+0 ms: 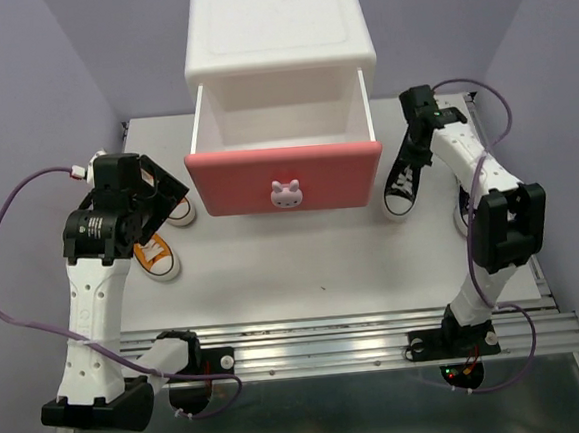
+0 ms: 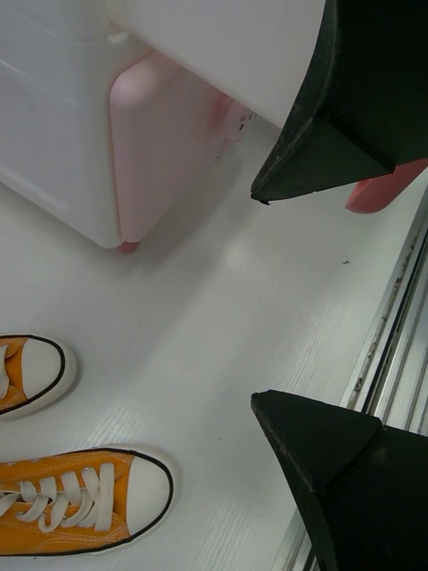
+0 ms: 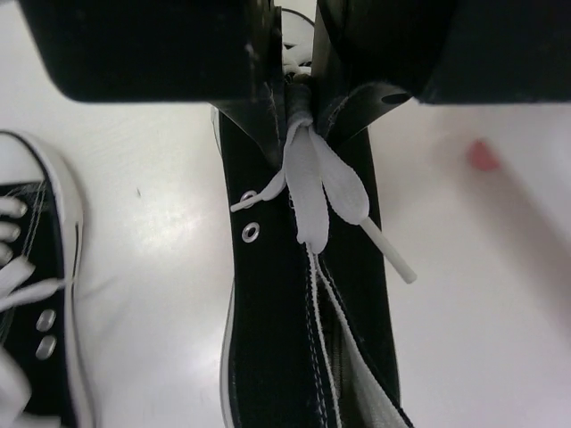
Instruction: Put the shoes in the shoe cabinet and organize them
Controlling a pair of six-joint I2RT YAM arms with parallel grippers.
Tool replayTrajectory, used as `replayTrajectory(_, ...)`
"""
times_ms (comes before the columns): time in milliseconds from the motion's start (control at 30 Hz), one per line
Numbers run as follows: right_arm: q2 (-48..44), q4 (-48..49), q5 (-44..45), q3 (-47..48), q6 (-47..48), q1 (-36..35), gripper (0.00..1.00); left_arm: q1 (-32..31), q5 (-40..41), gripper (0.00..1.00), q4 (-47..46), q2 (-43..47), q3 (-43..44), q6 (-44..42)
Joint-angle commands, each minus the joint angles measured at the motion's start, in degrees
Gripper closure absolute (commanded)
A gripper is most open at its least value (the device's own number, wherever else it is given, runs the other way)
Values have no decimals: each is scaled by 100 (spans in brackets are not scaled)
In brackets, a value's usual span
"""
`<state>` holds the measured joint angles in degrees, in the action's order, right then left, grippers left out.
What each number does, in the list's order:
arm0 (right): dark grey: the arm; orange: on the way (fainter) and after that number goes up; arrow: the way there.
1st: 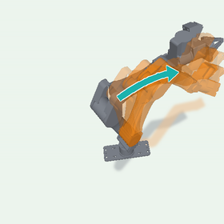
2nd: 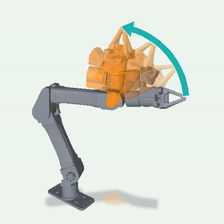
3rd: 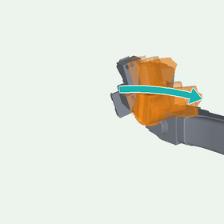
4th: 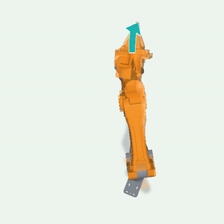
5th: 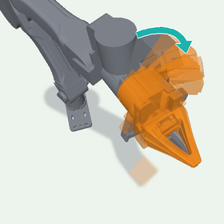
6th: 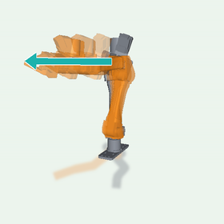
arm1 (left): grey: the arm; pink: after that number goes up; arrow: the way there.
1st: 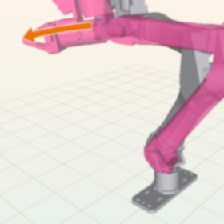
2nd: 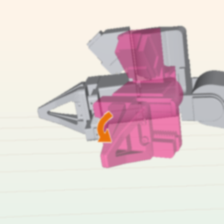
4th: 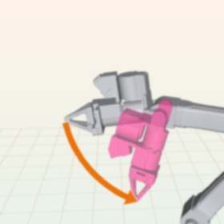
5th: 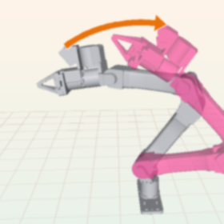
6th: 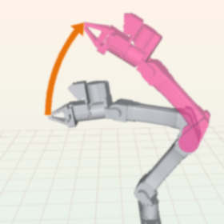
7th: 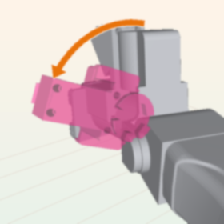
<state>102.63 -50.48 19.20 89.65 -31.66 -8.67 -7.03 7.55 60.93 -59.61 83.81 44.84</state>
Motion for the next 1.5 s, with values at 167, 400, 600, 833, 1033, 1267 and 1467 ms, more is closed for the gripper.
replayTrajectory(167,-1666,792,620,2153,212,-3,99,26,-96,1,-476,20,-49,-124)
replayTrajectory(400,-1633,2454,-20,3382,758,-3,99,26,-122,1,-468,-190,65,-361)
replayTrajectory(600,-921,3402,-1382,4825,284,-3,99,26,-140,1,-564,-314,118,-423)
replayTrajectory(833,-281,4907,-3384,5518,-726,-82,99,26,-149,1,-599,-323,57,-362)
replayTrajectory(1033,-182,5364,-3950,5564,-790,-1038,99,26,-158,1,-617,-288,-31,-274)
replayTrajectory(1267,-41,5128,-4407,5599,-535,-1918,99,26,-166,1,-643,-270,-137,-160)
replayTrajectory(1467,-147,4320,-4451,5309,-245,-2560,99,35,-158,1,-678,-173,-277,-19)
